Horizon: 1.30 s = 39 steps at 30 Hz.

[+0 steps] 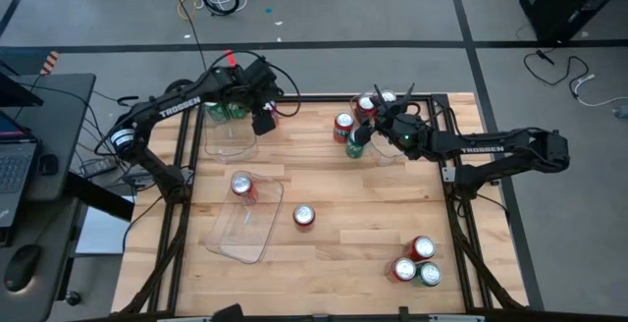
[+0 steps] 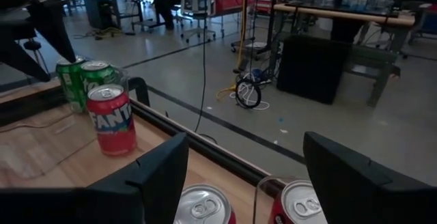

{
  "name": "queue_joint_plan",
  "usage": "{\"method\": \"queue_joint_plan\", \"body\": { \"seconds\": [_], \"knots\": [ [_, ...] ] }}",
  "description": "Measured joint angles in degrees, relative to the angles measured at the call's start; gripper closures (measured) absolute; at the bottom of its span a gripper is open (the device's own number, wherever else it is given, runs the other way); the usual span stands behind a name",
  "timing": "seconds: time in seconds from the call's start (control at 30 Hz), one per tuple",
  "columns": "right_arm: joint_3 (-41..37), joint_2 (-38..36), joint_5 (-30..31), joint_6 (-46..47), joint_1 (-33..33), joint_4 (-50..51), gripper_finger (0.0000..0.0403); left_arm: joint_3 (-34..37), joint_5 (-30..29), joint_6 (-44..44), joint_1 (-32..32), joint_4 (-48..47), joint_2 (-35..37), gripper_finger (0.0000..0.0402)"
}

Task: Sort soda cans
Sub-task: Put the top left red soda can into the bottom transparent bin

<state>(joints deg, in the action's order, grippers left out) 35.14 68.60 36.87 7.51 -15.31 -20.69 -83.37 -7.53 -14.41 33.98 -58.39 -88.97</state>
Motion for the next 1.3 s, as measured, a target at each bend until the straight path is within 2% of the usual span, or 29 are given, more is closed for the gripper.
{"method": "queue_joint_plan", "body": {
  "seconds": [0.17,0.3,0.67,1.3],
  "knots": [
    [0.0,0.0,-1.06,0.3,-0.02,-0.01,0.0128,0.0,0.34,-0.14,2.31,0.59,-0.29,0.0116],
    [0.0,0.0,-2.22,0.44,-0.02,-0.16,0.0128,-0.02,3.87,-0.17,5.61,0.27,-2.51,0.0095],
    [0.0,0.0,-2.46,0.39,-0.02,-0.2,0.0128,-0.02,7.1,-0.31,9.53,1.87,-8.33,0.0091],
    [0.0,0.0,-3.14,0.26,-0.02,-0.13,0.0128,-0.02,6.69,-0.57,10.3,4.72,-11.47,0.0091]
  ]
}}
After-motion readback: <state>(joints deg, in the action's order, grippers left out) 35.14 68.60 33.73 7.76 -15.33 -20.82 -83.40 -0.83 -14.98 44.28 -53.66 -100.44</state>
